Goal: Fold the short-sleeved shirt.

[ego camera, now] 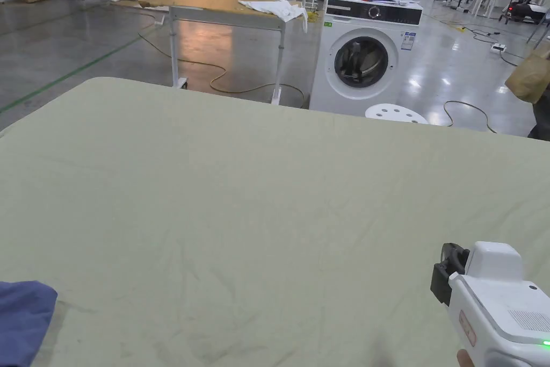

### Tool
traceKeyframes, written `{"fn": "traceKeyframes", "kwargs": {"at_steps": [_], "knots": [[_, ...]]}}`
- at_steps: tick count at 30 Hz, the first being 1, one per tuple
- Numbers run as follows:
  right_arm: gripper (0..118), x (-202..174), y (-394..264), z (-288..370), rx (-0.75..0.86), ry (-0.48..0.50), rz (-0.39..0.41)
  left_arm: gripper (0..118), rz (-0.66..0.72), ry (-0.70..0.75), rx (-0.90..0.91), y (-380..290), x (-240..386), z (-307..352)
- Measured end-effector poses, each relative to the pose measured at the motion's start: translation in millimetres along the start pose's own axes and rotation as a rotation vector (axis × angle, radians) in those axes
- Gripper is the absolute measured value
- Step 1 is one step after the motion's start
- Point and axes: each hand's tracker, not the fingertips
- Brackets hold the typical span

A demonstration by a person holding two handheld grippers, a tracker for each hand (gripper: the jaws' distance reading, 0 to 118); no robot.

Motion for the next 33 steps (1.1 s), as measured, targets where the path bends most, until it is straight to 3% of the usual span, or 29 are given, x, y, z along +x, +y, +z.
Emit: {"fn": "traceKeyframes", "kwargs": {"at_steps": [5, 19, 21, 23, 26, 29, 33], "knots": [[1, 5, -1, -1, -0.003, 0.000, -0.011, 74, -0.089, 0.136, 0.178, -7, 39, 20], [1, 1, -16, -3, -0.009, 0.010, -0.066, 72, -0.219, -0.288, 0.452, -110, 284, -21], [1, -1, -15, -3, -0.002, 0.011, -0.072, 66, -0.247, -0.258, 0.494, -116, 323, -21], [1, -3, -12, -3, 0.016, 0.002, -0.074, 51, -0.266, -0.214, 0.584, -109, 348, -19], [1, -5, -6, -3, 0.048, -0.003, -0.075, 39, -0.317, -0.164, 0.711, -101, 381, -17], [1, -7, 0, -2, 0.078, -0.004, -0.082, 7, -0.399, -0.102, 0.803, -97, 413, -9], [1, -8, 6, 1, 0.114, -0.014, -0.084, 1, -0.439, -0.088, 0.858, -97, 438, -7]]}}
